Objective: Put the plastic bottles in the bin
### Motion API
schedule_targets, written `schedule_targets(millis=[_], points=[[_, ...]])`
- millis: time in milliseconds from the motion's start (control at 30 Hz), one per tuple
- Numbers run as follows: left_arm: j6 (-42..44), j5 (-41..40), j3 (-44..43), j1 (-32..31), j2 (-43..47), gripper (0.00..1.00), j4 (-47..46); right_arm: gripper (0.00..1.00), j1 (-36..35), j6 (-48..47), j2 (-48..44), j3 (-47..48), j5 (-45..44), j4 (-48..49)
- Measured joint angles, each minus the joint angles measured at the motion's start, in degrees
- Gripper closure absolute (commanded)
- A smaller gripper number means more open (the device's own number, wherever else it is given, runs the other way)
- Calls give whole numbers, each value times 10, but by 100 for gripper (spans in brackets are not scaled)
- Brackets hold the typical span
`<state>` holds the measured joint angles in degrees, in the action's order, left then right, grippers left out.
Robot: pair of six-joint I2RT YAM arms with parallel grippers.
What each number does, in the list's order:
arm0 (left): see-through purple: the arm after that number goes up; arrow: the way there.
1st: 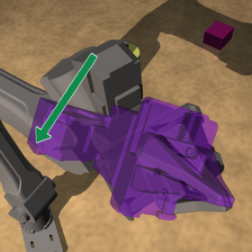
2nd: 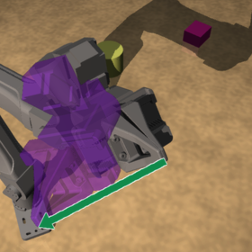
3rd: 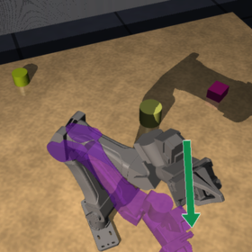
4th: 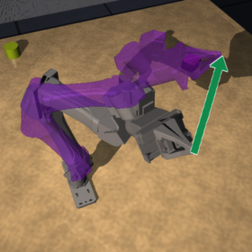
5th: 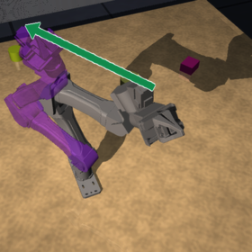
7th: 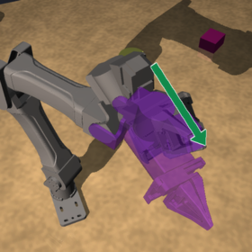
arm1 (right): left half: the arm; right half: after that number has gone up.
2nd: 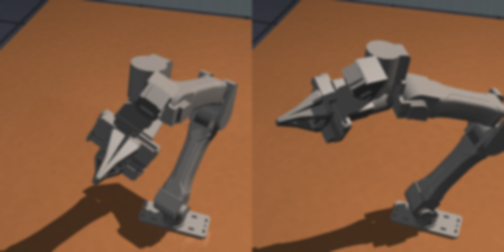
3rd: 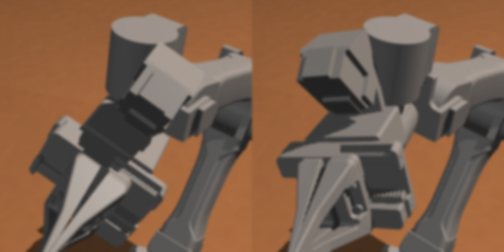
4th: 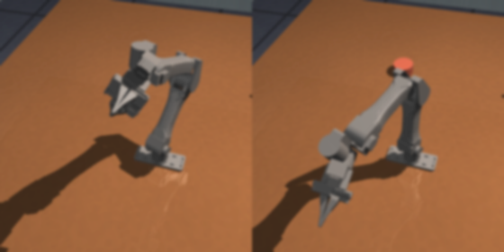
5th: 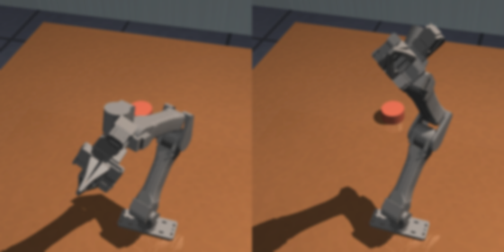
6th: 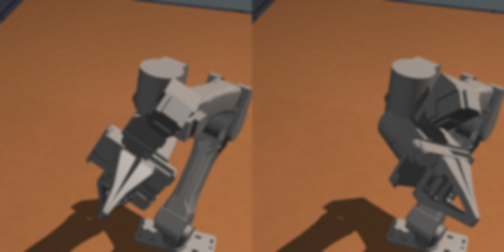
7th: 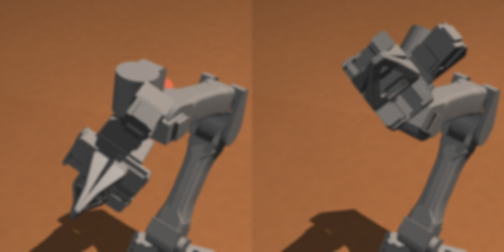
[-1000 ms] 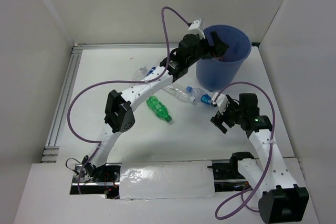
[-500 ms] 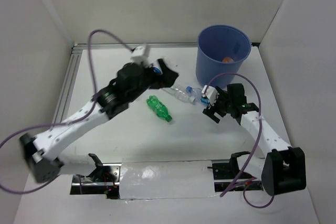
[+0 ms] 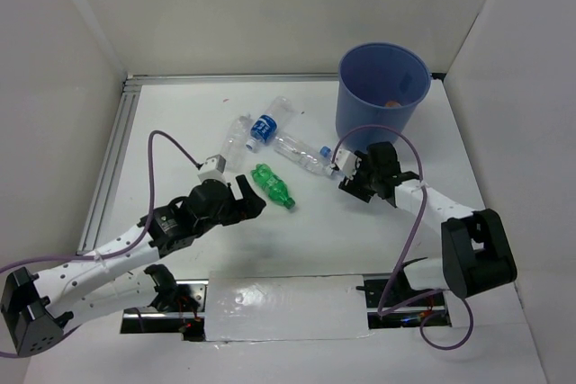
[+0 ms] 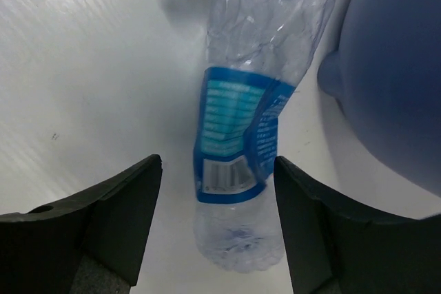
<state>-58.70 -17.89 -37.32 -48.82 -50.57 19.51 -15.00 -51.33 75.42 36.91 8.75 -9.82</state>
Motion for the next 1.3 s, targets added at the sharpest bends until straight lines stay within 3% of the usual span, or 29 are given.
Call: schedule_targets(millis=[67,267,367,500,667,867,1000,1200,1267,1300], points=[[-7,0,0,0,3,1,-6,33,-1,0,8,-6,-11,6],[-31,11,4,0,-14,1,-28,71,-2,-6,34,-9,-22,6],[-38,17,7,0,-30,1,-42,76,-2,-8,26,2,3,-27],[-47,19,10,0,-56,1,-48,84,-1,-22,-28,52,90,-148],[-63,24,10,7,-97,1,-57,84,-9,-19,-114,228,230,-268],[-77,39,5,34,-163,1,-80,84,-24,84,-134,386,315,-251],[-77,51,-33,51,-230,1,-89,84,-28,174,-126,399,259,-170],[-77,66,-82,76,-299,1,-114,83,2,222,-67,407,143,-77],[-77,67,-92,83,-308,1,-115,79,17,227,-52,407,120,-64],[-78,68,-101,86,-316,1,-115,66,27,230,-44,407,109,-59]])
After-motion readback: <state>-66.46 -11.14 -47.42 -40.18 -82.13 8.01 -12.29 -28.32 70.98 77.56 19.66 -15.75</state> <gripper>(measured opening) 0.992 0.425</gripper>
